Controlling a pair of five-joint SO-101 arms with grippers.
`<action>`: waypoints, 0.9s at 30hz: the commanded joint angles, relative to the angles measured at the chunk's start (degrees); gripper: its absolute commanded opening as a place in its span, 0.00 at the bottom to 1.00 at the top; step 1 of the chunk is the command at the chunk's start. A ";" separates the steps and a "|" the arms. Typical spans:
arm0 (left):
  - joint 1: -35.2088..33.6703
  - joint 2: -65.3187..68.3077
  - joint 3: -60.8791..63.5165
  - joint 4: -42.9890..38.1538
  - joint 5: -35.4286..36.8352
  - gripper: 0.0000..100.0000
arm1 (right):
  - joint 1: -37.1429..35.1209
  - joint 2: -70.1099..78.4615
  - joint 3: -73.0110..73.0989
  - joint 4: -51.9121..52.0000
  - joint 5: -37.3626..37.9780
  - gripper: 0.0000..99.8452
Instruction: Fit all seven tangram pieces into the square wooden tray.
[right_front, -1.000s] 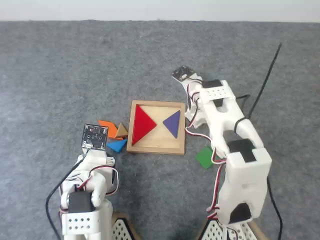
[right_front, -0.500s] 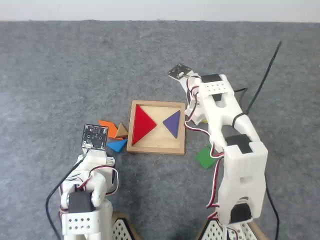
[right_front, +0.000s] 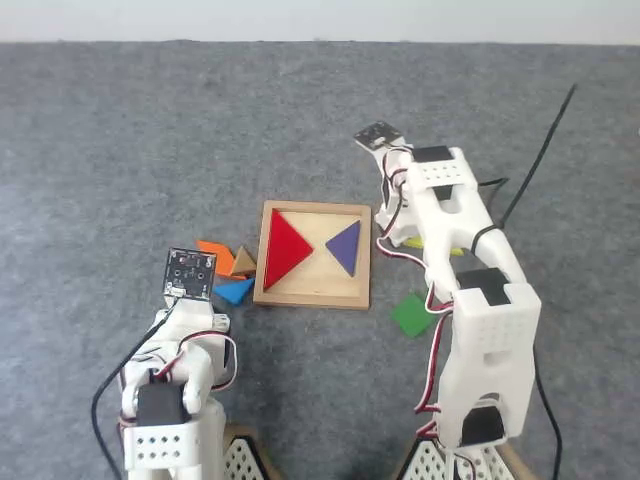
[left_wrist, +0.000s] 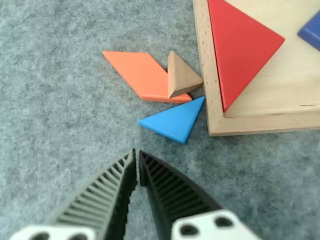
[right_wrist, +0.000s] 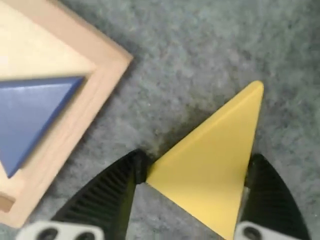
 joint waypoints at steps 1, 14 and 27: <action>-0.26 -1.14 -0.48 0.26 0.44 0.01 | 2.15 -0.13 -0.62 1.36 -2.81 0.19; -0.26 -1.14 -0.48 0.26 0.44 0.01 | 3.74 -4.44 -4.22 8.84 0.97 0.23; -0.26 -1.14 -0.48 0.26 0.44 0.01 | 4.88 -19.30 7.21 16.92 15.91 0.48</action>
